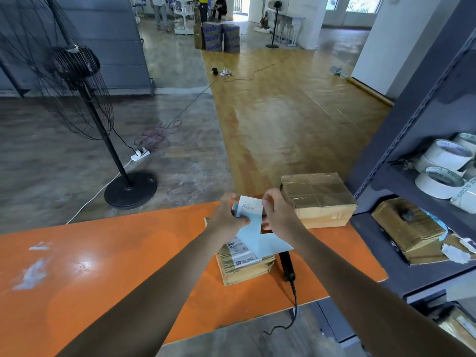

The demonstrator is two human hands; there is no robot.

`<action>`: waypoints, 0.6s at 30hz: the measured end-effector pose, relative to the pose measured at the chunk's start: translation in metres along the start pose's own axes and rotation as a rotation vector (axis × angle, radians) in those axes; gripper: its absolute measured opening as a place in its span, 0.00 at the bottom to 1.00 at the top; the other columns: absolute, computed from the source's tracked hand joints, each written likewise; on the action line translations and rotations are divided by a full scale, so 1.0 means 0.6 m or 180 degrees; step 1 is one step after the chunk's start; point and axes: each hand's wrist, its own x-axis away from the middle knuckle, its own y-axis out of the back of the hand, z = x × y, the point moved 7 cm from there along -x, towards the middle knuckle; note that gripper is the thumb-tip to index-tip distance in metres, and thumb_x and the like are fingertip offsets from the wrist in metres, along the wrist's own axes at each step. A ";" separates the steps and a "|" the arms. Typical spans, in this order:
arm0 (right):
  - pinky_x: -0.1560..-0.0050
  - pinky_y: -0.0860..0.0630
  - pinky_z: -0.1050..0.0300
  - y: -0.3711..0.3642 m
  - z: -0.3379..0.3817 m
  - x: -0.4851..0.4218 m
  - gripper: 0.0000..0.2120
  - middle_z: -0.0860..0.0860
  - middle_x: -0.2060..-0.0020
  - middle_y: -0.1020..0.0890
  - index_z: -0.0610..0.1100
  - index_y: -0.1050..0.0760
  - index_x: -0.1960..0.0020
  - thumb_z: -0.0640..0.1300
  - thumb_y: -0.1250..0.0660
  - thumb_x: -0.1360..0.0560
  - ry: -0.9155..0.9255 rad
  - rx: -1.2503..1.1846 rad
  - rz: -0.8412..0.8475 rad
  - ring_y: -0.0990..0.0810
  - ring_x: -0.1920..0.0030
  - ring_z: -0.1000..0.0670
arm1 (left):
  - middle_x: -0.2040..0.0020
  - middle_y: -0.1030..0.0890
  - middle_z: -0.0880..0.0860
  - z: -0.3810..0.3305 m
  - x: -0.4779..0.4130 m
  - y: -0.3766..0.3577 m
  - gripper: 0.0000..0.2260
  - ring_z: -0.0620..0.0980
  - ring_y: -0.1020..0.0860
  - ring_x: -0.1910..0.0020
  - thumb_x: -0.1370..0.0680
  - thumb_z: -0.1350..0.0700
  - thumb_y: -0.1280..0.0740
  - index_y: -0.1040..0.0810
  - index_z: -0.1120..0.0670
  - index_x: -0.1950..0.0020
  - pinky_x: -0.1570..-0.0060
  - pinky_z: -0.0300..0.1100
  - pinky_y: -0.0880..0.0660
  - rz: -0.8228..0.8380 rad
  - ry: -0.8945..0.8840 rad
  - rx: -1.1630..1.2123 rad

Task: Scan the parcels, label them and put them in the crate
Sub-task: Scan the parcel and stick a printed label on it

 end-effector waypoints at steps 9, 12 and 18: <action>0.57 0.19 0.38 0.006 -0.008 -0.009 0.03 0.47 0.60 0.21 0.52 0.35 0.50 0.48 0.44 0.17 -0.0010 0.0163 -0.0058 0.16 0.59 0.43 | 0.59 0.26 0.56 0.004 -0.006 -0.004 0.04 0.53 0.26 0.64 0.17 0.54 0.43 0.30 0.51 0.47 0.59 0.47 0.27 0.0009 0.0182 0.0143; 0.57 0.19 0.38 0.009 -0.014 -0.011 0.02 0.47 0.63 0.22 0.54 0.35 0.49 0.48 0.42 0.19 0.0004 0.0178 -0.0031 0.20 0.63 0.45 | 0.57 0.24 0.56 0.006 -0.012 -0.008 0.05 0.53 0.24 0.62 0.17 0.53 0.44 0.30 0.51 0.47 0.55 0.52 0.22 -0.0027 0.0203 0.0026; 0.68 0.24 0.60 0.017 -0.032 -0.003 0.21 0.49 0.56 0.18 0.57 0.37 0.41 0.41 0.32 0.26 -0.0157 -0.0139 0.0098 0.18 0.60 0.51 | 0.61 0.25 0.55 0.000 -0.027 -0.030 0.06 0.53 0.25 0.64 0.17 0.53 0.44 0.30 0.53 0.46 0.50 0.57 0.22 -0.0134 0.0335 0.0092</action>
